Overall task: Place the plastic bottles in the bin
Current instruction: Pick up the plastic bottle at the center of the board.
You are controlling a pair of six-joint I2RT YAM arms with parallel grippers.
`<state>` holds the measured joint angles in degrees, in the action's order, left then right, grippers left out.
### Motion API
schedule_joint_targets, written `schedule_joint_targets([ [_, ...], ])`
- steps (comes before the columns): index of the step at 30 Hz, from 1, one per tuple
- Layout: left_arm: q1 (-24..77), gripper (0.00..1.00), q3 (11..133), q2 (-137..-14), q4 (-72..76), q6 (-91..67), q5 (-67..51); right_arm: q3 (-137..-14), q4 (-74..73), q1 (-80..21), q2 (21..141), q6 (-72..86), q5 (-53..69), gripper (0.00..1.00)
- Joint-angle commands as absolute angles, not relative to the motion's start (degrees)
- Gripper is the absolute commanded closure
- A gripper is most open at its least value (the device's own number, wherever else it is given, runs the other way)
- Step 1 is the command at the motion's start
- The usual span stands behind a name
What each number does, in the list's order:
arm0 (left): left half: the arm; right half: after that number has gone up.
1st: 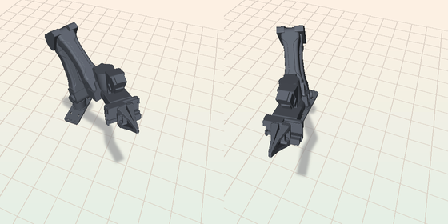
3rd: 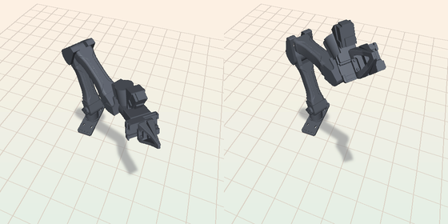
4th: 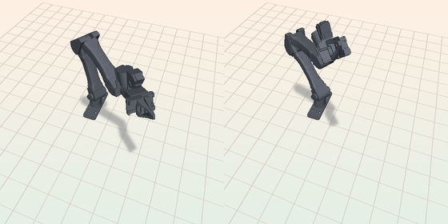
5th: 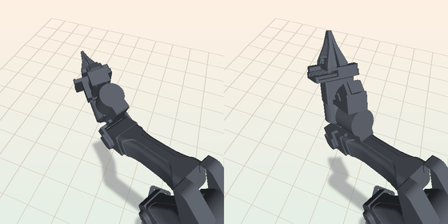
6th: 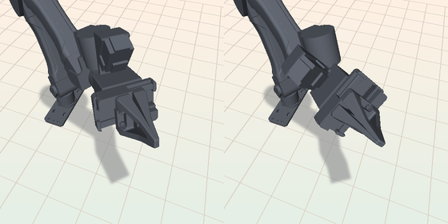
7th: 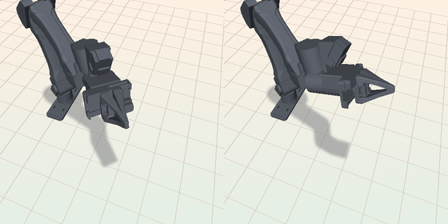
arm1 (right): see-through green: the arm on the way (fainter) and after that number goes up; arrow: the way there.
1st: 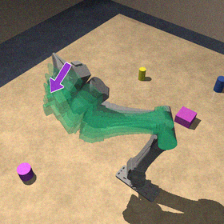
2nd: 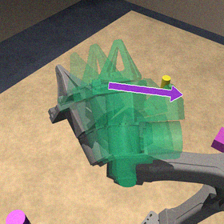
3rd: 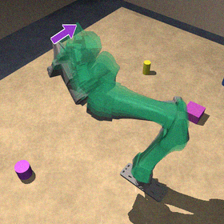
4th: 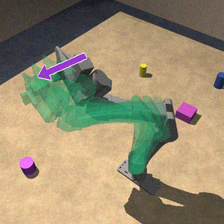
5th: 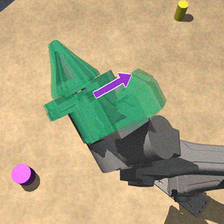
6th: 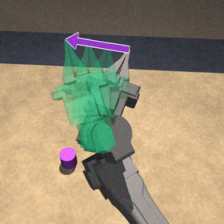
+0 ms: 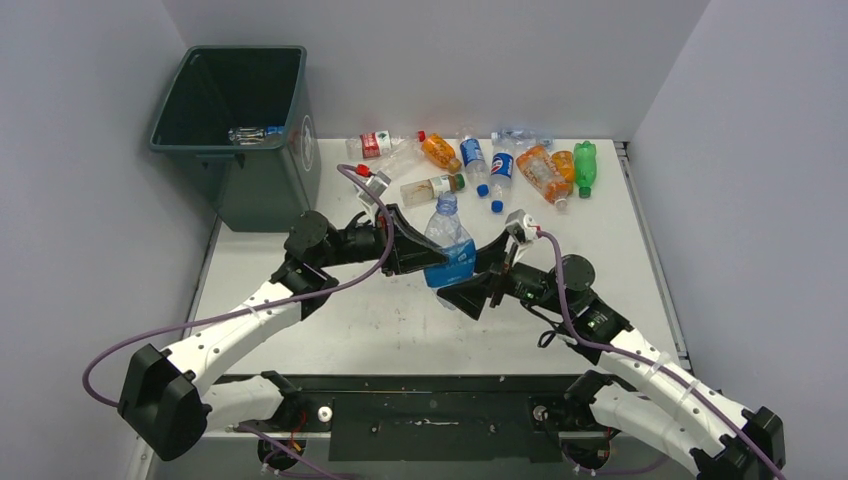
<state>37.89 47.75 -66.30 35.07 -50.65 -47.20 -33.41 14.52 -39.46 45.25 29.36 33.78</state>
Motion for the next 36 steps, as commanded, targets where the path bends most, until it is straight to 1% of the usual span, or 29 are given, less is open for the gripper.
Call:
schedule_joint_targets([
  [1, 38.81, 1.00, 50.98, -66.89, 42.21, -53.48, -47.69, -33.51, 21.45, -40.20, 46.98, 31.44, 36.25, 0.03],
  [2, 39.02, 1.00, 51.04, -67.05, 42.60, -53.71, -47.60, -33.18, 22.11, -40.43, 47.31, 31.74, 36.30, 0.04],
  [3, 39.28, 1.00, 51.06, -67.13, 42.86, -53.78, -47.48, -32.98, 22.49, -40.61, 47.46, 31.81, 35.91, 0.07],
  [4, 39.52, 1.00, 51.06, -67.09, 42.99, -53.79, -47.38, -32.84, 22.61, -40.69, 47.46, 31.89, 35.37, 0.12],
  [5, 39.73, 1.00, 51.06, -67.05, 43.13, -53.72, -47.19, -32.77, 22.67, -40.69, 47.50, 31.90, 35.24, 0.18],
  [7, 40.17, 1.00, 50.98, -66.78, 43.09, -53.46, -46.45, -32.74, 22.54, -40.83, 47.88, 31.90, 35.49, 0.38],
  [8, 40.33, 1.00, 50.98, -66.67, 42.88, -53.25, -45.99, -32.65, 22.50, -40.96, 47.98, 31.90, 35.58, 0.46],
  [10, 40.60, 1.00, 50.98, -66.33, 42.53, -53.01, -45.10, -32.40, 22.04, -41.04, 47.87, 31.63, 35.55, 0.60],
  [11, 40.57, 0.89, 50.95, -66.17, 42.47, -52.88, -44.62, -32.21, 21.83, -41.04, 47.55, 31.38, 35.44, 0.65],
  [12, 40.56, 0.52, 50.91, -65.78, 41.89, -52.60, -43.77, -32.03, 21.46, -41.04, 47.02, 31.03, 35.03, 0.69],
  [14, 40.53, 0.00, 50.40, -64.14, 39.24, -50.19, -40.80, -31.84, 19.88, -41.11, 45.40, 29.76, 33.72, 0.75],
  [15, 40.52, 0.03, 49.96, -63.06, 38.08, -48.65, -38.76, -31.83, 19.00, -41.10, 44.30, 28.88, 32.89, 0.76],
  [20, 39.74, 0.04, 48.87, -55.23, 32.22, -39.31, -26.16, -32.15, 14.04, -41.29, 39.88, 23.17, 29.40, 0.80],
  [22, 39.64, 0.04, 50.52, -54.26, 30.50, -36.44, -23.64, -32.47, 12.43, -41.37, 39.29, 21.92, 28.63, 0.80],
  [24, 39.68, 0.04, 53.86, -54.90, 29.17, -34.88, -24.10, -32.67, 11.80, -41.53, 39.41, 21.36, 28.38, 0.81],
  [26, 39.94, 0.04, 57.14, -56.70, 27.25, -33.40, -27.11, -32.74, 11.82, -41.61, 39.76, 21.36, 28.31, 0.82],
  [29, 40.78, 0.00, 63.46, -59.65, 18.89, -28.48, -29.57, -33.15, 11.78, -41.81, 40.35, 21.43, 28.13, 0.83],
  [30, 41.21, 0.06, 65.28, -60.38, 14.80, -26.50, -29.57, -33.29, 11.65, -41.83, 40.50, 21.36, 28.03, 0.83],
  [31, 41.76, 0.09, 66.74, -60.98, 12.17, -24.31, -29.42, -33.49, 11.46, -41.90, 40.66, 21.31, 27.96, 0.83],
  [36, 45.52, 0.13, 69.95, -62.02, 4.98, -14.41, -26.23, -34.14, 11.12, -42.27, 40.87, 21.52, 27.51, 0.83],
])
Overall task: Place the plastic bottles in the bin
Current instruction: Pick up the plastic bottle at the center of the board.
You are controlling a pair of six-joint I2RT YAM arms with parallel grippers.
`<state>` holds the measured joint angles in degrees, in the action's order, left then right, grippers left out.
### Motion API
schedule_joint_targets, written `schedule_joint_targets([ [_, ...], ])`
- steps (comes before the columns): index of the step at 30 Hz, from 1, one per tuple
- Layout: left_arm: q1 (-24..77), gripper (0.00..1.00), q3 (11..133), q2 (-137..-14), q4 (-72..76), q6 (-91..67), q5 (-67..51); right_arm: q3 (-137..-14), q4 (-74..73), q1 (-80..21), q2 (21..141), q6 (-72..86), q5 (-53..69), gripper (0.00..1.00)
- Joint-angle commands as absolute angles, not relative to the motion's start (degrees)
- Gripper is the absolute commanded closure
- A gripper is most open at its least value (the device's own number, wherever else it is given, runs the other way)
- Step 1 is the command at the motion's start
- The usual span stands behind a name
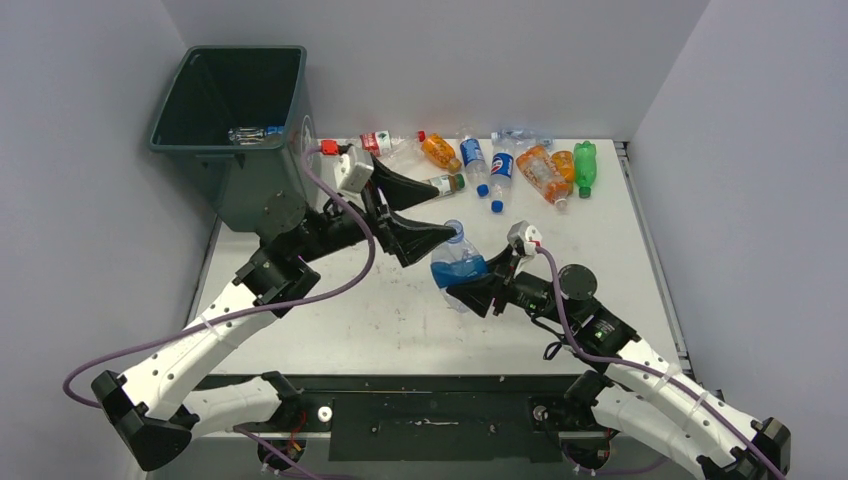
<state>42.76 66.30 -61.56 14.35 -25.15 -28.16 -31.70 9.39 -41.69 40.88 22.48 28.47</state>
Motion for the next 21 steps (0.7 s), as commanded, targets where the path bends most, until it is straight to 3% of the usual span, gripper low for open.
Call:
schedule_joint_targets([
  [1, 46.73, 0.14, 70.33, -62.22, 3.35, -12.62, -25.14, -34.26, 11.15, -42.33, 40.85, 21.63, 27.47, 0.83],
  [5, 48.94, 0.21, 71.16, -63.04, 0.55, -8.43, -22.41, -34.71, 11.05, -42.53, 41.03, 21.88, 27.46, 0.84],
  [9, 50.05, 0.37, 70.72, -63.69, 1.17, -8.09, -22.27, -34.63, 11.07, -42.94, 41.21, 21.94, 27.07, 0.84],
  [15, 50.52, 0.75, 70.23, -64.15, 2.94, -8.34, -23.08, -34.76, 10.82, -43.60, 41.48, 21.69, 26.28, 0.84],
  [17, 50.71, 0.96, 69.61, -63.97, 4.50, -8.48, -23.71, -34.76, 10.63, -43.85, 41.61, 21.65, 26.21, 0.82],
  [18, 50.72, 1.00, 69.30, -63.77, 5.14, -8.56, -23.42, -34.85, 10.19, -43.92, 41.65, 21.82, 26.01, 0.73],
  [19, 50.76, 1.00, 69.02, -63.50, 5.71, -8.56, -22.74, -34.89, 9.82, -44.01, 41.79, 22.04, 25.89, 0.46],
  [21, 50.72, 1.00, 68.59, -62.49, 6.35, -7.74, -19.74, -35.47, 8.44, -44.00, 41.65, 22.45, 25.26, 0.13],
])
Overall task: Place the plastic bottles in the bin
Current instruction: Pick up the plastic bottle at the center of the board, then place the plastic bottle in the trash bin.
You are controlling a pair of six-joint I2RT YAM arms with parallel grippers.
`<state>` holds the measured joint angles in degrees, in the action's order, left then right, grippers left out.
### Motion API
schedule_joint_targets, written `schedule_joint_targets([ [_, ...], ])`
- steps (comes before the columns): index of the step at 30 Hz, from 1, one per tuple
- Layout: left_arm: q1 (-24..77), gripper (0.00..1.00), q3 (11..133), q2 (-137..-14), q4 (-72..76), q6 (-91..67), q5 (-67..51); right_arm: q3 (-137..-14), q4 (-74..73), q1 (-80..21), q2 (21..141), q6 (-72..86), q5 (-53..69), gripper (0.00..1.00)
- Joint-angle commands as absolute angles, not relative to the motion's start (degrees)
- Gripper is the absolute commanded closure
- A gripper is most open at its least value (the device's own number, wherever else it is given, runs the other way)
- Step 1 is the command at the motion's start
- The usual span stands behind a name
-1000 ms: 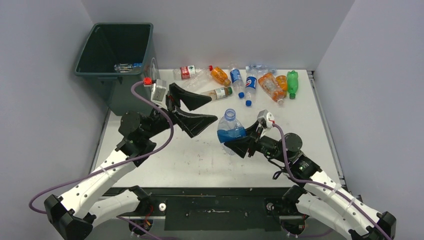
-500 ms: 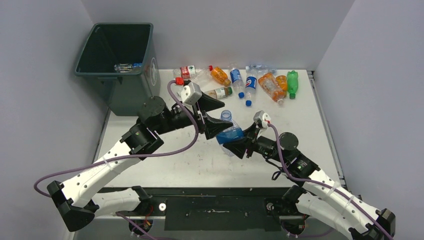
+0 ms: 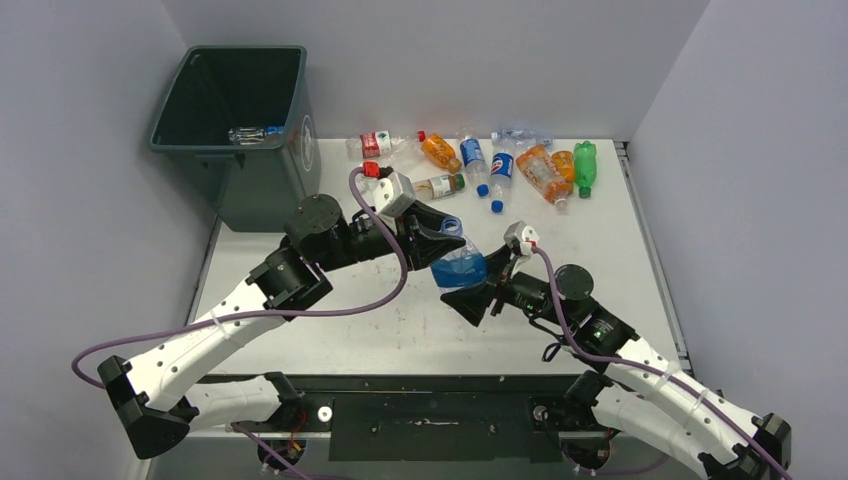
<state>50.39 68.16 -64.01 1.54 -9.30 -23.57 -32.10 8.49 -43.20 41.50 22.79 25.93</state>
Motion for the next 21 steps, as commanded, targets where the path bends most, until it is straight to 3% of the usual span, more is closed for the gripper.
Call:
schedule_joint_targets([
  [1, 50.59, 1.00, 68.42, -61.90, 6.41, -6.96, -17.18, -35.84, 7.60, -44.05, 41.13, 22.57, 24.57, 0.02],
  [2, 50.45, 1.00, 68.45, -61.13, 6.35, -5.78, -14.69, -36.25, 6.72, -44.07, 40.29, 22.46, 24.08, 0.09],
  [3, 50.03, 1.00, 68.93, -60.40, 6.03, -4.47, -12.16, -36.72, 5.72, -44.04, 39.38, 22.23, 23.63, 0.10],
  [11, 31.88, 1.00, 82.77, -60.90, 1.51, -1.13, 9.14, -37.92, -2.85, -44.04, 30.57, 21.61, 16.21, 0.10],
  [16, 20.58, 1.00, 86.06, -63.63, 11.00, -1.29, 19.53, -35.23, -2.75, -44.06, 27.12, 22.64, 11.89, 0.10],
  [21, 16.16, 1.00, 91.76, -71.07, 17.95, 4.55, 29.04, -35.88, -4.08, -44.04, 27.23, 22.19, 9.88, 0.10],
])
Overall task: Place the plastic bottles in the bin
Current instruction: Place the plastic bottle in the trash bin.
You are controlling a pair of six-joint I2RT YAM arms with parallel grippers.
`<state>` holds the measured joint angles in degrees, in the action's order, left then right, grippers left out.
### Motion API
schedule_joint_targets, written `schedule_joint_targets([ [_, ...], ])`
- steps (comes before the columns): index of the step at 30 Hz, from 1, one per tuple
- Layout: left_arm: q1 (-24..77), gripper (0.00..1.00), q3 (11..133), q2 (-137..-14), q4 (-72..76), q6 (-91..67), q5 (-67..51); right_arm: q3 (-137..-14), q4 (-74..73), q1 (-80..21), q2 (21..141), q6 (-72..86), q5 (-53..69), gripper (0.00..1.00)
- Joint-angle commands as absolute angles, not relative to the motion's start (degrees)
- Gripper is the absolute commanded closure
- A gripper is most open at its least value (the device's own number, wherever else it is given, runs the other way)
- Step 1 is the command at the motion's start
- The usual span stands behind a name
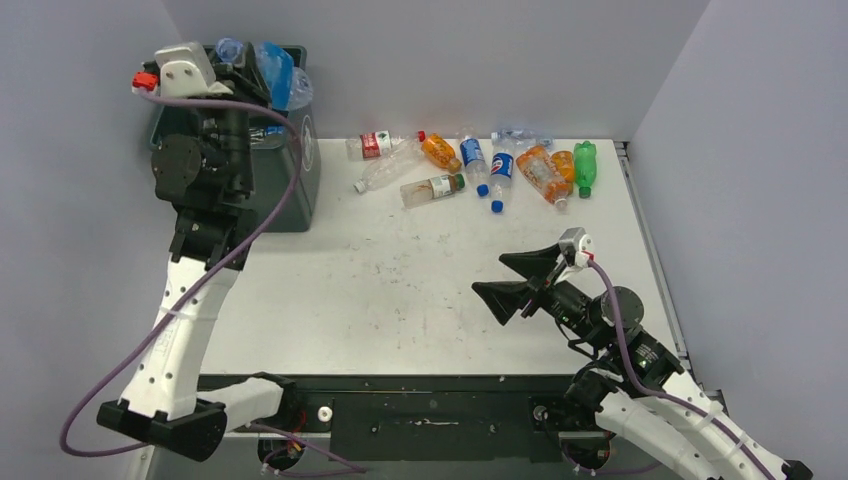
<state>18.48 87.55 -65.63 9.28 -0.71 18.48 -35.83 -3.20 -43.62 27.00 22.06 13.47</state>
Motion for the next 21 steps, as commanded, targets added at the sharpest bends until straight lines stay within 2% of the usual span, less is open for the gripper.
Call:
schedule_joint_targets([
  [1, 15.38, 1.00, 92.48, -72.35, 19.36, 5.48, 30.31, -36.08, -4.31, -44.06, 27.39, 21.91, 9.62, 0.10],
  [10, 8.13, 1.00, 104.28, -87.25, 22.19, 12.29, 32.64, -37.24, -8.05, -44.03, 27.73, 21.09, 7.55, 0.10],
  [11, 7.84, 0.95, 104.88, -89.49, 23.70, 13.38, 32.34, -37.26, -8.53, -44.03, 27.67, 20.91, 7.22, 0.10],
  [12, 7.49, 0.76, 105.58, -90.87, 24.90, 13.68, 31.51, -37.33, -9.00, -44.03, 27.66, 20.52, 6.97, 0.10],
  [13, 7.07, 0.53, 106.28, -92.05, 25.56, 13.02, 30.33, -37.42, -9.47, -44.11, 27.69, 20.23, 6.68, 0.10],
  [16, 6.86, 0.05, 108.52, -94.24, 26.07, 8.58, 29.60, -37.76, -10.17, -44.04, 28.34, 19.67, 5.94, 0.10],
  [17, 7.31, 0.03, 108.96, -94.25, 26.24, 7.01, 29.44, -37.91, -10.09, -44.08, 28.67, 19.54, 5.93, 0.10],
  [21, 12.06, 0.04, 108.16, -91.92, 28.73, 6.95, 29.23, -37.07, -7.94, -44.05, 29.52, 20.26, 5.33, 0.10],
])
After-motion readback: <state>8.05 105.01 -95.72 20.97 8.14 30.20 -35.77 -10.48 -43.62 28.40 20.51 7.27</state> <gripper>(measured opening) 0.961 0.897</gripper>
